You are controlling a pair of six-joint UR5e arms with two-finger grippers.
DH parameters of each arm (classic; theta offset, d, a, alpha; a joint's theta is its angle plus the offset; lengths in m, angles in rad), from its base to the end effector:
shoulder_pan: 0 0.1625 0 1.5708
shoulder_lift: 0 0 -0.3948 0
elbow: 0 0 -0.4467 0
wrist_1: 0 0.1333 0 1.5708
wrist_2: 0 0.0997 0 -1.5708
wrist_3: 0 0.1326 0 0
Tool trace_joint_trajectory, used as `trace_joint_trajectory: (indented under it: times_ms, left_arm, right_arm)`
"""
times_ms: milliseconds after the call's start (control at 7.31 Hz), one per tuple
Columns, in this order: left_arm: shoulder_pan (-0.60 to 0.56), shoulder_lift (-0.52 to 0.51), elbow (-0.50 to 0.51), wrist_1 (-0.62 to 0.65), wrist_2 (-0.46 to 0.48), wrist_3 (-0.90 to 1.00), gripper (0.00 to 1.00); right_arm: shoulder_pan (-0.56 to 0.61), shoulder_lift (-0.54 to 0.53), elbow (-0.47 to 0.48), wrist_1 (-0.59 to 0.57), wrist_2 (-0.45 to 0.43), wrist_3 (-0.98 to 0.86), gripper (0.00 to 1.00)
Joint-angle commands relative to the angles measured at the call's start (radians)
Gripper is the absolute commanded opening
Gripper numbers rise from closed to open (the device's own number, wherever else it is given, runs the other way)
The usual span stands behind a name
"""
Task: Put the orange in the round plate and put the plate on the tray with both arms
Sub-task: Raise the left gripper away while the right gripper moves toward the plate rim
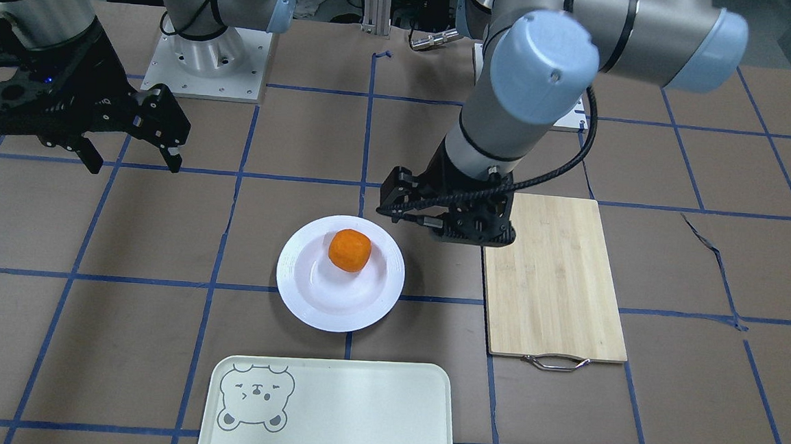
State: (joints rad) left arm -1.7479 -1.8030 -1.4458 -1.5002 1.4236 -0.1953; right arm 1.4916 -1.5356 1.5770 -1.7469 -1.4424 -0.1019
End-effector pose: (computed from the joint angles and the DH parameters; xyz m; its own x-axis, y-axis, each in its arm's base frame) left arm -0.2613 -0.5931 0.3642 -0.9903 -0.0251 0.1367 -0.0164 0.9978 0.0644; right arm 0.1042 -0.5867 0.4216 -0.9929 -0.0395 -0.1126 -0.0227 0.9889 -0.1465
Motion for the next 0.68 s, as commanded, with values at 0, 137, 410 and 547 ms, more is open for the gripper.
trace_joint_trajectory:
  times_ms: [0, 137, 410, 547]
  left_arm:
    - [0.008, 0.136, 0.009, -0.055, 0.113, 0.045, 1.00]
    - [0.010, 0.184, -0.022, -0.055, 0.115, 0.046, 1.00]
    - [0.011, 0.266, -0.126, -0.045, 0.226, 0.048, 1.00]
    - [0.021, 0.286, -0.155, -0.040, 0.231, 0.050, 1.00]
  right_arm:
    - [0.001, 0.090, 0.058, -0.144, 0.037, 0.013, 1.00]
    - [0.009, 0.124, 0.096, -0.164, 0.046, 0.037, 1.00]
    - [0.021, 0.133, 0.270, -0.338, 0.185, 0.118, 1.00]
    - [0.022, 0.144, 0.343, -0.468, 0.251, 0.169, 1.00]
